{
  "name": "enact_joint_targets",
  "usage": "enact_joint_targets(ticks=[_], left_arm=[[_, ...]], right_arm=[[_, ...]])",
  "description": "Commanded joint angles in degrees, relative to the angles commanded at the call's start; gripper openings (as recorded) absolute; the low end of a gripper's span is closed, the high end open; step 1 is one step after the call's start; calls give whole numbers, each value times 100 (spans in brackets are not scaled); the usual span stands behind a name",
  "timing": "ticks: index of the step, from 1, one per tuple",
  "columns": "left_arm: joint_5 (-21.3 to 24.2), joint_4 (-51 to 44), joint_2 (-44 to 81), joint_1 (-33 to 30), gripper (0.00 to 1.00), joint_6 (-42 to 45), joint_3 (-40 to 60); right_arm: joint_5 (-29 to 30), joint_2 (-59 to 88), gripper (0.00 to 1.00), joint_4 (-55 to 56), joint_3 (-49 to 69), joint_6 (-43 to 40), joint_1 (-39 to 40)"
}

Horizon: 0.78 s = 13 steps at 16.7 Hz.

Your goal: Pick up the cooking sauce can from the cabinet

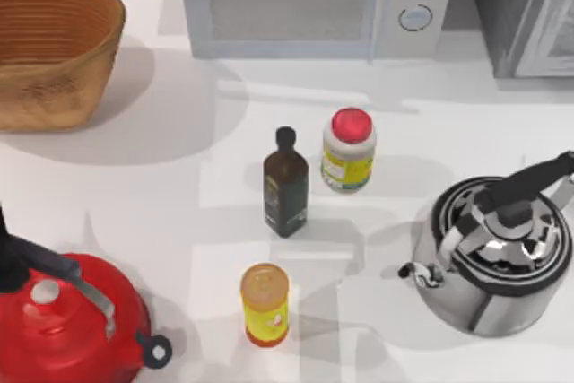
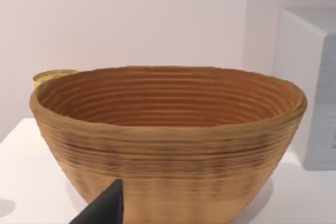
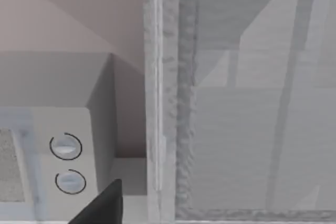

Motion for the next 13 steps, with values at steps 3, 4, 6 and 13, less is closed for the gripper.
enact_joint_targets(ticks=[3,4,6,13], left_arm=[[0,0,0,0,100,0,0],[0,0,0,0,100,0,0],[0,0,0,0,100,0,0],[0,0,0,0,100,0,0]], right_arm=[[185,1211,100,-360,1762,22,171],[247,1610,100,-477,2357,30,227],[367,2383,100,-704,3504,45,335],[685,4506,100,-1382,6307,67,623]])
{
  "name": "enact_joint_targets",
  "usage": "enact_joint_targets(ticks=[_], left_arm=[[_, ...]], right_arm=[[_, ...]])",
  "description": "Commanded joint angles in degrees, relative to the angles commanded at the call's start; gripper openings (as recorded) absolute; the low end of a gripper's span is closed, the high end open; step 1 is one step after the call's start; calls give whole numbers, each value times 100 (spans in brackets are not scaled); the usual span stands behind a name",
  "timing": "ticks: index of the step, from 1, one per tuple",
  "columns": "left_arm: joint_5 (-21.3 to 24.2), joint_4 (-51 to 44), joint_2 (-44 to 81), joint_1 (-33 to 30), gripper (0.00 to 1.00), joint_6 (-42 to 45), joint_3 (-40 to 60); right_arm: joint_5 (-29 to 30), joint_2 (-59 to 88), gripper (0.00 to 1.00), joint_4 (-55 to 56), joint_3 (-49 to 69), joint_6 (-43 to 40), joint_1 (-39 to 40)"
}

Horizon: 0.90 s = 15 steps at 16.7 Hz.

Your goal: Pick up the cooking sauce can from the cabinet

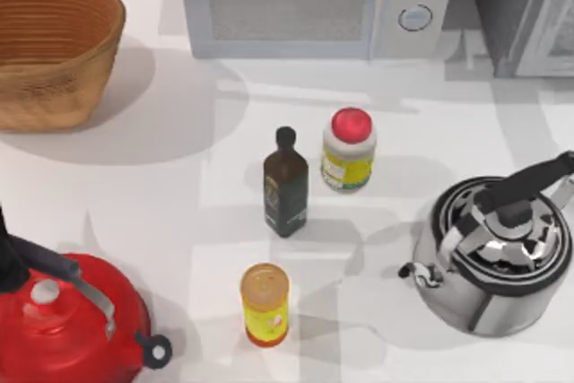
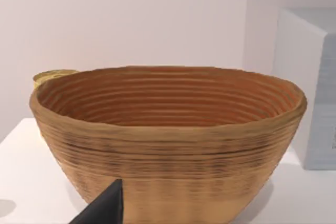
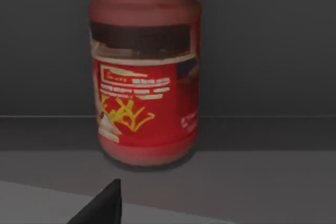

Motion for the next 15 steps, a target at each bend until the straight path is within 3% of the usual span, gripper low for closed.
enact_joint_targets(ticks=[10,15], left_arm=[[0,0,0,0,100,0,0],[0,0,0,0,100,0,0]], right_arm=[[78,500,100,-127,511,3,62],[367,1638,100,-45,1514,23,305]])
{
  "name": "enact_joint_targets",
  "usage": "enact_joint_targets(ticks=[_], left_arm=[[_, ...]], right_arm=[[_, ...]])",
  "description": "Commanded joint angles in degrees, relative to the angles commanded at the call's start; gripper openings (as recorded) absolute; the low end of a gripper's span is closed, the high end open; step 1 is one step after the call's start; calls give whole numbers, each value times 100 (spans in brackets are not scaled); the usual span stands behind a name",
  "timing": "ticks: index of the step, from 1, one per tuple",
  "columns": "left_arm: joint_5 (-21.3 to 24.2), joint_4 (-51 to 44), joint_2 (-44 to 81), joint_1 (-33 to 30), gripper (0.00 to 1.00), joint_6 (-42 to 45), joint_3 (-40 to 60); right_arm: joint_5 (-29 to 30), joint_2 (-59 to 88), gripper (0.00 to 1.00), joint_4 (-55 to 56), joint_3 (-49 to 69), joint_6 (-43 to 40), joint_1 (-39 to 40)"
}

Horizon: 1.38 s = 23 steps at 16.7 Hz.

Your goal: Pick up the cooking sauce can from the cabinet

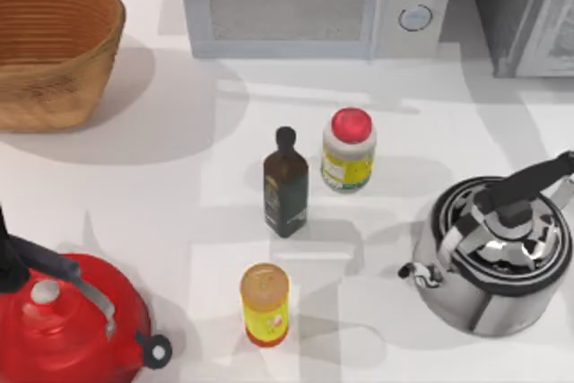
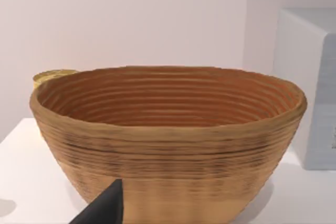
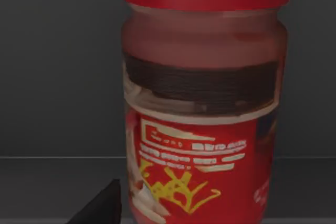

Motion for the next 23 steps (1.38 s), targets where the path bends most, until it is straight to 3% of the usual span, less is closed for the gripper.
enact_joint_targets(ticks=[10,19,23], left_arm=[[0,0,0,0,100,0,0],[0,0,0,0,100,0,0],[0,0,0,0,100,0,0]], right_arm=[[156,709,100,52,647,12,122],[-29,2075,100,-323,2413,5,-80],[-46,2209,100,-360,2580,4,-99]])
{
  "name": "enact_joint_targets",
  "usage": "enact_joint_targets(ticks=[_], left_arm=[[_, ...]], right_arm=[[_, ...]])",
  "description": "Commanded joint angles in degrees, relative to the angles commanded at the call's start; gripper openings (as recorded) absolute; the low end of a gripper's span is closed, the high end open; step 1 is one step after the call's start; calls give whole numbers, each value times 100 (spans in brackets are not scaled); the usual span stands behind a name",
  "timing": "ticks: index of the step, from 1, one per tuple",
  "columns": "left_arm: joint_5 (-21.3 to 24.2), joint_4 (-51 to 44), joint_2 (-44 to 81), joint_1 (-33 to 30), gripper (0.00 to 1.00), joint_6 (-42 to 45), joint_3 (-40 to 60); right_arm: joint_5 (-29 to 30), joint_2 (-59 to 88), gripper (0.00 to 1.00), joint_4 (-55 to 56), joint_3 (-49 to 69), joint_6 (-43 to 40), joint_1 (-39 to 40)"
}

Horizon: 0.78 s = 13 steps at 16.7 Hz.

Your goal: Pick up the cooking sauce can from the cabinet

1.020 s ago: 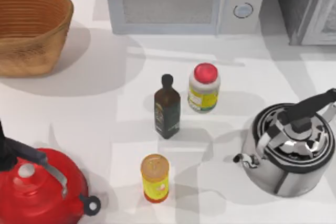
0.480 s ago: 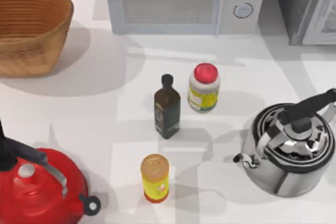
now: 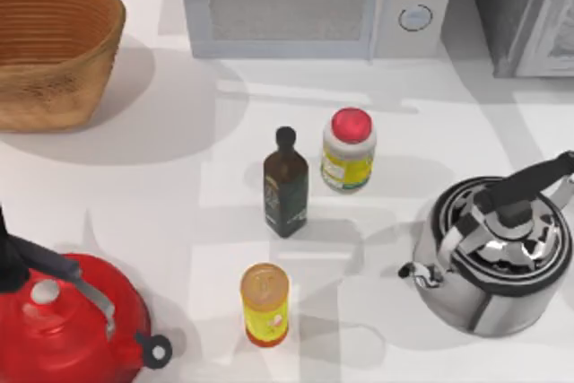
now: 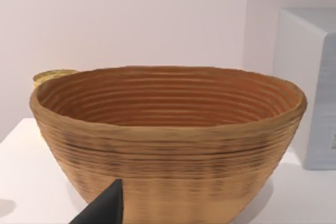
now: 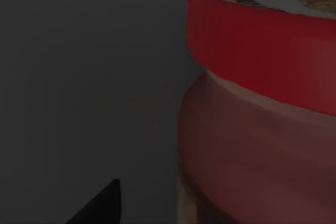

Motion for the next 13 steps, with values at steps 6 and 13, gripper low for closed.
enact_joint_targets(ticks=[6,13], left_arm=[[0,0,0,0,100,0,0],[0,0,0,0,100,0,0]], right_arm=[[0,0,70,0,0,0,0],[0,0,17,0,0,0,0]])
